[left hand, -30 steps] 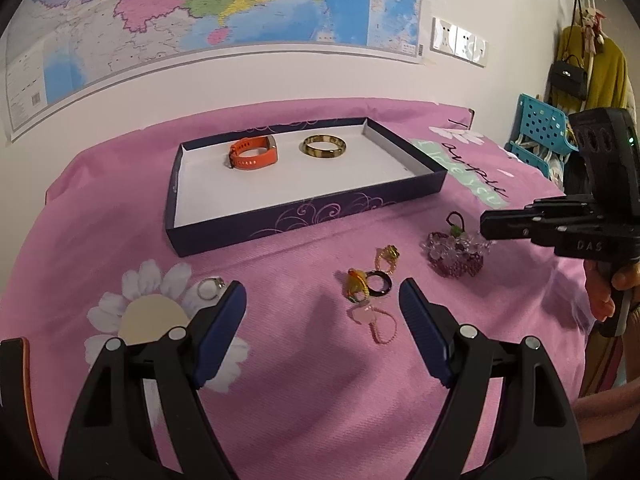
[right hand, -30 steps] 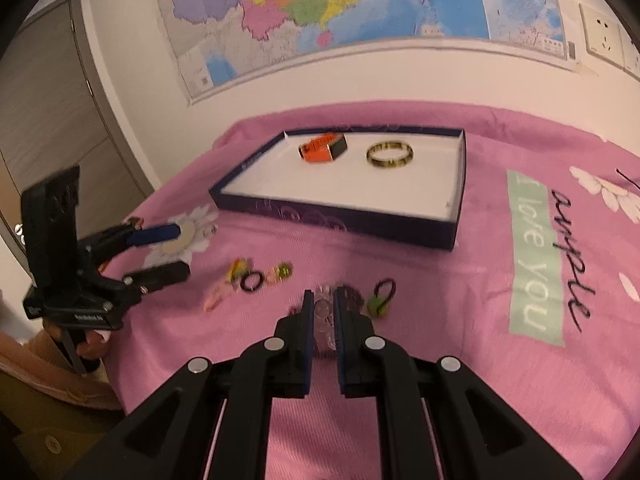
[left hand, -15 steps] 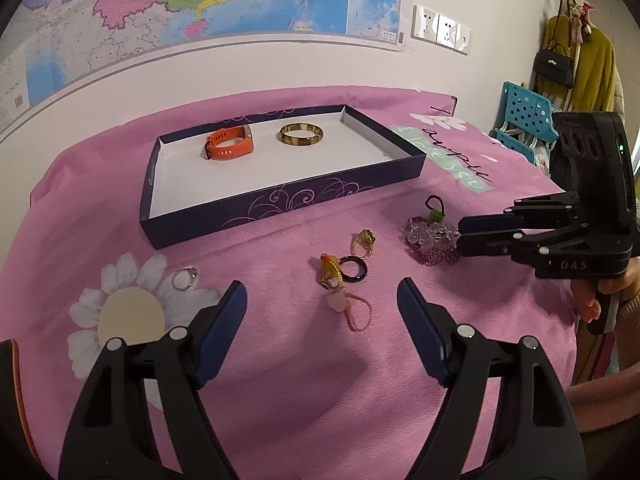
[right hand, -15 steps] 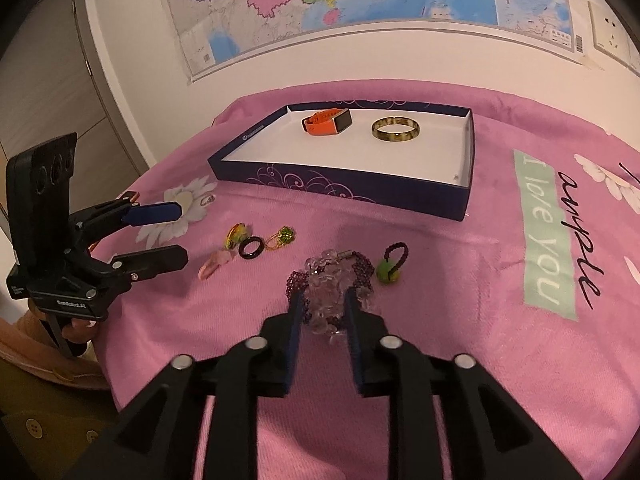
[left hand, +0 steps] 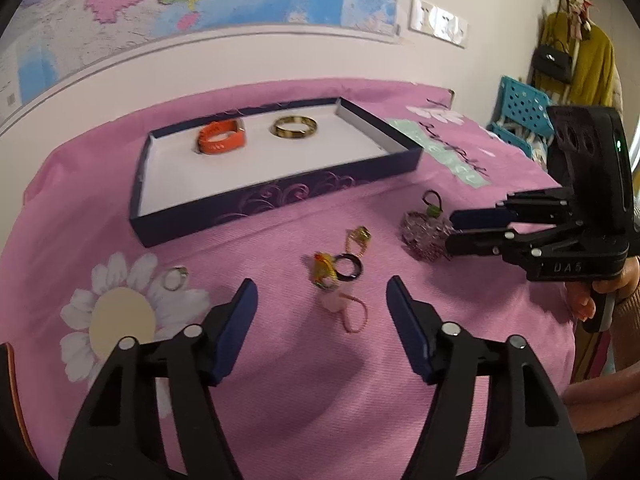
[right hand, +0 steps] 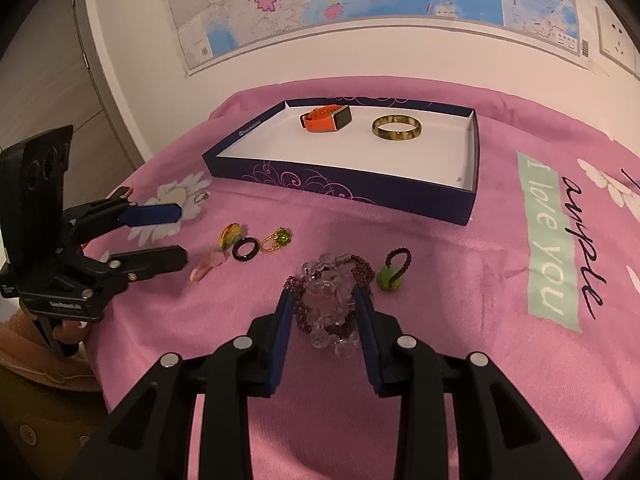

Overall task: Organize jewelry
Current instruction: 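Grasp the clear crystal bracelet with the right tool while the left tool grasps the pink heart earring, then carry the crystal bracelet in the right tool into the box while the left tool carries the earring there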

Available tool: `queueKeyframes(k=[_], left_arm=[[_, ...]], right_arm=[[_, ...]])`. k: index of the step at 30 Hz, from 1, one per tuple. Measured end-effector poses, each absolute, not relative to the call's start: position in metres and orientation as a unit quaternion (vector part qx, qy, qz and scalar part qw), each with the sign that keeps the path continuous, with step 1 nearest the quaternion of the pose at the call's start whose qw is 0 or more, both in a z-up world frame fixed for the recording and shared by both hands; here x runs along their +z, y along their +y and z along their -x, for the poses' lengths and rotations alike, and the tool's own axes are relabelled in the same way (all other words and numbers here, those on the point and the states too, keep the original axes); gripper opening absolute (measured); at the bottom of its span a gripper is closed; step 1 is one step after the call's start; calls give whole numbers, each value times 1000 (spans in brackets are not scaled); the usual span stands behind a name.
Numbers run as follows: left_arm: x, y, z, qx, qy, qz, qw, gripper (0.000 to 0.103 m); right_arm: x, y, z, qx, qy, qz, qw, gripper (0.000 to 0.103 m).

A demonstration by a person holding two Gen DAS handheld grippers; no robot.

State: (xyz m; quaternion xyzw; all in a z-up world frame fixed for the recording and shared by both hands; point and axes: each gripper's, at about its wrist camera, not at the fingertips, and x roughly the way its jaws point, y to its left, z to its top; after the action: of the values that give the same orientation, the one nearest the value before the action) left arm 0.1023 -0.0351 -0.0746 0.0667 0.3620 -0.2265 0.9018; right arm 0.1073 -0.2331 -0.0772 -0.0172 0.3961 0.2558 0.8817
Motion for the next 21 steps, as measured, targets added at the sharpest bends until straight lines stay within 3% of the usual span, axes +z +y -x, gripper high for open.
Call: queueKeyframes(k=[11, 15, 19, 21], left_arm=[[-92, -52, -116, -237, 413, -81, 876, 21], [-93, -50, -116, -240, 418, -72, 873, 19], [-92, -49, -114, -239, 418, -70, 874, 19], [-90, -46, -114, -237, 416, -64, 875, 19]], right_arm=[[-77, -236, -102, 245, 390, 22, 887, 32], [-78, -235, -103, 245, 392, 23, 887, 32], [-78, -235, -102, 247, 393, 24, 885, 11], [-78, -234, -100, 246, 391, 28, 886, 11]])
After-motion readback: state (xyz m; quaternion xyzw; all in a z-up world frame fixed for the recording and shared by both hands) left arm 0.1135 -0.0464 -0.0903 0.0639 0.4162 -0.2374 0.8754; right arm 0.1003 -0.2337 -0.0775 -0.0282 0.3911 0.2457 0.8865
